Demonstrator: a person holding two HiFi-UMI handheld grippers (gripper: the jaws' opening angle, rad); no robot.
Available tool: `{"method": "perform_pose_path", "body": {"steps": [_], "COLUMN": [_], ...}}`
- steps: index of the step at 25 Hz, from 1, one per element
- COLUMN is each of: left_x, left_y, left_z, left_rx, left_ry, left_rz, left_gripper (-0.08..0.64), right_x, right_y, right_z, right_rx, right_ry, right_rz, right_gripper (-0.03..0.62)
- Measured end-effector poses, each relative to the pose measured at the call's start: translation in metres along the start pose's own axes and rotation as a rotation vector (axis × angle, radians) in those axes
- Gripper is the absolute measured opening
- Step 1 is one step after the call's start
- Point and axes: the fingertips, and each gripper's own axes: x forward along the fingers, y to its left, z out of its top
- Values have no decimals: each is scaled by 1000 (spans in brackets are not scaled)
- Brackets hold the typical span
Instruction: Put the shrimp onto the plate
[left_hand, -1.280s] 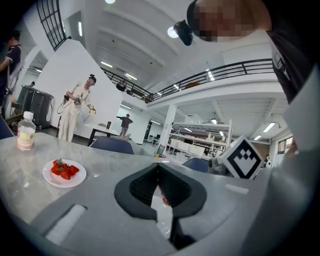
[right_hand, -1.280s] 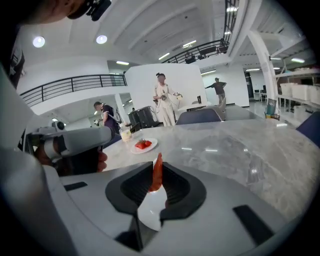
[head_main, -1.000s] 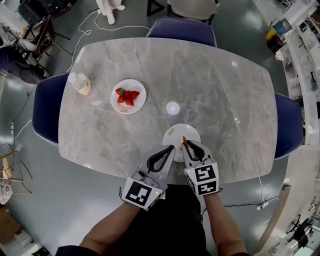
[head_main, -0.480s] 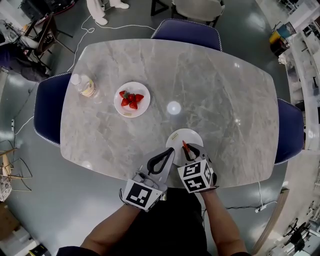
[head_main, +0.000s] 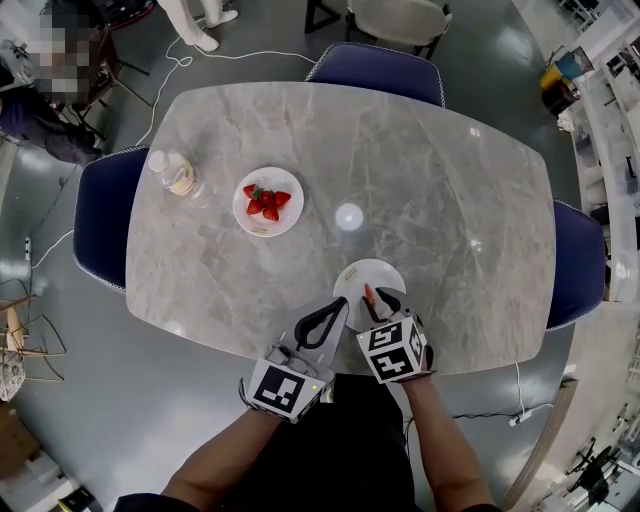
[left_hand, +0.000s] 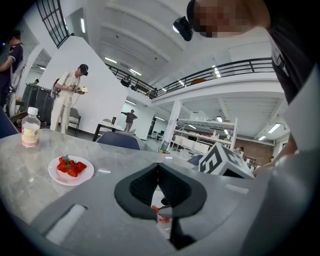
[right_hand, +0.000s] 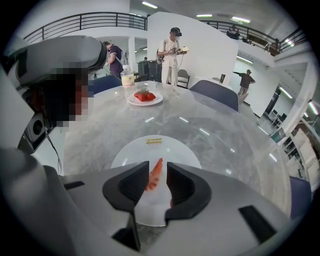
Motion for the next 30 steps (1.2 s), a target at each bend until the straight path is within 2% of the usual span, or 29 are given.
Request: {"method": "perform_pose_path", "body": {"steps": [6, 10, 17, 23, 30], "left_x": [-4, -11, -27, -40, -53], "left_y": [-21, -37, -70, -94, -123], "left_z": [23, 47, 107, 155, 204], "left_rx": [16, 39, 50, 53, 59], "left_ry": [28, 50, 24, -17, -80], "left_rz": [-8, -12, -30, -41, -45], "left_gripper": [8, 8, 8, 8, 8], "right_x": [-45, -93, -189, -255, -323], "right_y": [-4, -9, -9, -13, -13], "right_z": [27, 57, 108, 140, 160], "right_rx": [53, 106, 193, 186, 205], "right_ry": [-119, -243, -477, -599, -740], "right_rz": [7, -3, 2, -22, -64], "right_gripper": [99, 3, 3, 2, 2]}}
